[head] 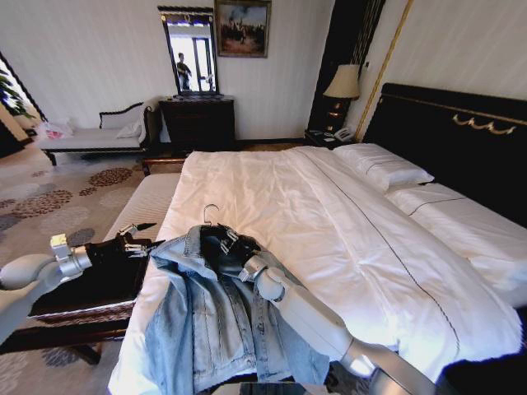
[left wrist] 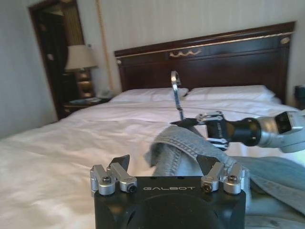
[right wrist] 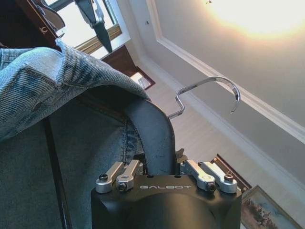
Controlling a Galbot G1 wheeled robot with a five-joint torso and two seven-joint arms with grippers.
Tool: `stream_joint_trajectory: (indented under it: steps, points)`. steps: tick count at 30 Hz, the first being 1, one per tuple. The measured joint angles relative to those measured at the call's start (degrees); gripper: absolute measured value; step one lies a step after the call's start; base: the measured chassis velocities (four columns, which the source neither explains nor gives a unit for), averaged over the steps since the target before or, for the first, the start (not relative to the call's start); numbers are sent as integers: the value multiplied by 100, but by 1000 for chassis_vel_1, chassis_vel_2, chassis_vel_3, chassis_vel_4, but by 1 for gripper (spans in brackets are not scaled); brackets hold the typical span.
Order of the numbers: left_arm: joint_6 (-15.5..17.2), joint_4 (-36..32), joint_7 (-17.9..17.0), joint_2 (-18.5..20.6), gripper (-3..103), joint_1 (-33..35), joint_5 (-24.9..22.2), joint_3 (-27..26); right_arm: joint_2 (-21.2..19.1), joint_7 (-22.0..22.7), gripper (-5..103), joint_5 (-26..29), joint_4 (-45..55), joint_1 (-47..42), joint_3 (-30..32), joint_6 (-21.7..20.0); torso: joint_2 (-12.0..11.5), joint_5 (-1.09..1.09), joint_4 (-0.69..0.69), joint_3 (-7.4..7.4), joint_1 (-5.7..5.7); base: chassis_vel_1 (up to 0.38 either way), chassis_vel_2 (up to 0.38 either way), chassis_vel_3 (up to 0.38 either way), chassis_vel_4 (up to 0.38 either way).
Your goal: Pick up the clothes from the bed and hang them on the clothes hanger.
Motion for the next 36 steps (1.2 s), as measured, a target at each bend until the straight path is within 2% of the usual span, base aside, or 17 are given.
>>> stream_joint_trajectory:
  steps: [3, 6, 7, 11, 22, 24, 30, 33, 36]
  points:
    - [135, 199, 271, -104, 79, -527, 14, 424, 5, 3, 28, -42, 9, -2, 0, 26, 0, -2, -1, 0, 0, 0, 0, 0, 0]
    - [242, 628, 508, -228, 78, -1425, 190, 1183, 44, 4, 28, -62, 18, -2, 2, 29, 0, -1, -1, 0, 0, 0, 0, 0, 0]
    - [242, 628, 508, -228, 78, -1425, 190, 1183, 44, 4, 28, -62, 18, -2, 2, 29, 0, -1, -1, 0, 0, 0, 0, 0, 0]
    - [320, 1115, 663, -390, 79, -2242, 330, 2019, 55, 5, 28, -70, 40, 0, 21, 30, 0, -1, -1, 1, 1, 0, 0, 0, 0]
    - [495, 1313, 770, -604, 79, -2968, 328, 2734, -2, 5, 28, -160, 86, -45, 43, 103, 0, 0, 0, 0, 0, 0, 0, 0, 0]
    - [504, 1450, 873, -632, 77, -3360, 398, 3161, 1, 5, 28, -195, 99, -53, 42, 119, 0, 0, 0, 0, 1, 0, 0, 0, 0]
    - [571, 1508, 876, -766, 76, -3759, 418, 3659, 20, 2, 28, -234, 98, -42, 41, 131, 0, -1, 0, 0, 0, 0, 0, 0, 0]
    - [576, 1536, 849, -835, 73, -3861, 407, 3753, 20, 2, 28, -255, 99, -41, 51, 137, 0, 0, -1, 0, 0, 0, 0, 0, 0]
    - [578, 1538, 845, -870, 57, -3971, 354, 3929, 19, 1, 28, -277, 101, -41, 57, 140, 0, 0, -1, 0, 0, 0, 0, 0, 0]
